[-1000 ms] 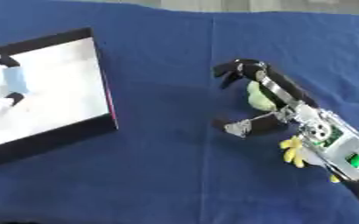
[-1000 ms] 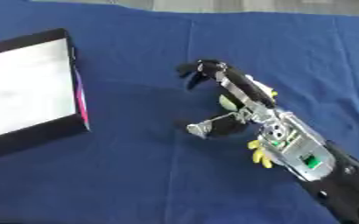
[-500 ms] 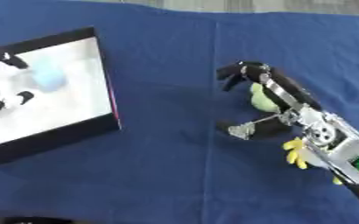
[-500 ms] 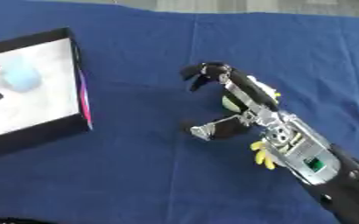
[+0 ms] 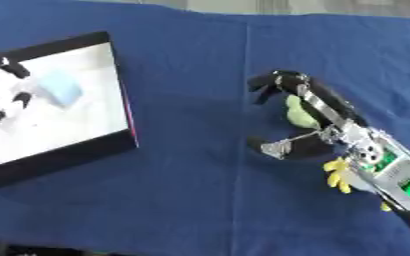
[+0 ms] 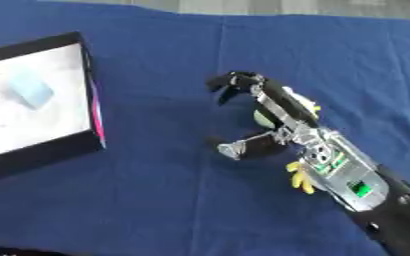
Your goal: Pick up the objects with one hand, pass them to the other hand, and then place them into the box on the other side of the table.
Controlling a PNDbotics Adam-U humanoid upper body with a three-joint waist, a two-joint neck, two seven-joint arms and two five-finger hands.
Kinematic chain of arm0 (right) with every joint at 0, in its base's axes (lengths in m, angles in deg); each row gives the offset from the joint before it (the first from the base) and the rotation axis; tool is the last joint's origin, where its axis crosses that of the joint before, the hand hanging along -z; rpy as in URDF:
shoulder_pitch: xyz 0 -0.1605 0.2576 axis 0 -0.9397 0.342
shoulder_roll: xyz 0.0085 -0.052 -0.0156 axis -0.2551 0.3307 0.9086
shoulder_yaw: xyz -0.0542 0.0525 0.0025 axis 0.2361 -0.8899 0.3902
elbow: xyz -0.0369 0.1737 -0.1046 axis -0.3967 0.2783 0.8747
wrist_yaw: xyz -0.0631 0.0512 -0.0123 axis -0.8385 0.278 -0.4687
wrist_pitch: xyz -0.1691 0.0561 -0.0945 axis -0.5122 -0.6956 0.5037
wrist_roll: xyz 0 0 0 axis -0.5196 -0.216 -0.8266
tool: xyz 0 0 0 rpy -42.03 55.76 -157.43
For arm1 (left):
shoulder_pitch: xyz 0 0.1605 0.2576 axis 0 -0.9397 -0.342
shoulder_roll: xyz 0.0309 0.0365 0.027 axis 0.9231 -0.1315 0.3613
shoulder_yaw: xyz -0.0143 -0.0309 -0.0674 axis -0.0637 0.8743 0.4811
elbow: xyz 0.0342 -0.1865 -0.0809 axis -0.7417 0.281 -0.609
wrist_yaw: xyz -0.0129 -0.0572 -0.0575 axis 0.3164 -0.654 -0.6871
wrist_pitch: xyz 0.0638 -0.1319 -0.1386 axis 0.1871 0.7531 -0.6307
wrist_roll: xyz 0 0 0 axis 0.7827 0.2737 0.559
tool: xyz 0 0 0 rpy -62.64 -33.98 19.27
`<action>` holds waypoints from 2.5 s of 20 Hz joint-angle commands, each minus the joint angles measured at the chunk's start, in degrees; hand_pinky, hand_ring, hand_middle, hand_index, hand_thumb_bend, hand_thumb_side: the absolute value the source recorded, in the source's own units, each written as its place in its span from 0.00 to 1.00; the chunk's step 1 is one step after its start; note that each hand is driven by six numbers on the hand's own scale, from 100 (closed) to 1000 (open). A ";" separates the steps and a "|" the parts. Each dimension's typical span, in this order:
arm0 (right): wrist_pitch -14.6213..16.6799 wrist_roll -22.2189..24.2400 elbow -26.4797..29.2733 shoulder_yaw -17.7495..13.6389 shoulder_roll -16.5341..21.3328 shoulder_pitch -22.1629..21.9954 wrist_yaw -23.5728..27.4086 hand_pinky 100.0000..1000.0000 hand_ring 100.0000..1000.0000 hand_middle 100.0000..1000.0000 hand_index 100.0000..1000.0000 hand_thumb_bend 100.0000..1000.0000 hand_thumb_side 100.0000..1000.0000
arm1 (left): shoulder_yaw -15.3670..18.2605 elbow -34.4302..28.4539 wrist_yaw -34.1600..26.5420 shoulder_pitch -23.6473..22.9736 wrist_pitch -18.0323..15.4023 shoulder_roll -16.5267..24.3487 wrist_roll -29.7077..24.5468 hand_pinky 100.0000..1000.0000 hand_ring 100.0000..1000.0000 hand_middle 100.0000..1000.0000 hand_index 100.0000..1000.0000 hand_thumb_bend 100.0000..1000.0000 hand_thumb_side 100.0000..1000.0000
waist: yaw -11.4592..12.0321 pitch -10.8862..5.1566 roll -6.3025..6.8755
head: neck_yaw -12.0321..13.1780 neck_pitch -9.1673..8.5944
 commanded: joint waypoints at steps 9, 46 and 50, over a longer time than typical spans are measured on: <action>3.91 -0.97 1.18 -5.38 4.25 -2.43 3.91 0.74 0.67 0.73 0.79 0.36 0.04 | 6.54 -11.32 -9.33 -2.92 6.25 -0.27 3.16 1.00 0.74 0.65 0.66 0.00 0.44 | -0.17 -2.75 -1.26 | -5.26 0.45; 4.44 12.45 1.18 -20.29 18.41 -24.02 -0.91 0.81 0.80 0.84 0.90 0.52 0.37 | 5.53 -17.06 -24.96 -8.39 15.59 2.65 2.95 1.00 0.78 0.68 0.66 0.00 0.52 | -4.20 -4.80 -3.63 | -9.06 0.46; 1.09 12.15 1.18 -20.36 18.49 -24.40 -4.34 0.80 0.80 0.83 0.88 0.52 0.40 | 5.43 -17.03 -24.75 -8.34 15.67 2.49 2.84 1.00 0.78 0.67 0.65 0.00 0.52 | -4.19 -4.68 -3.58 | -9.29 0.46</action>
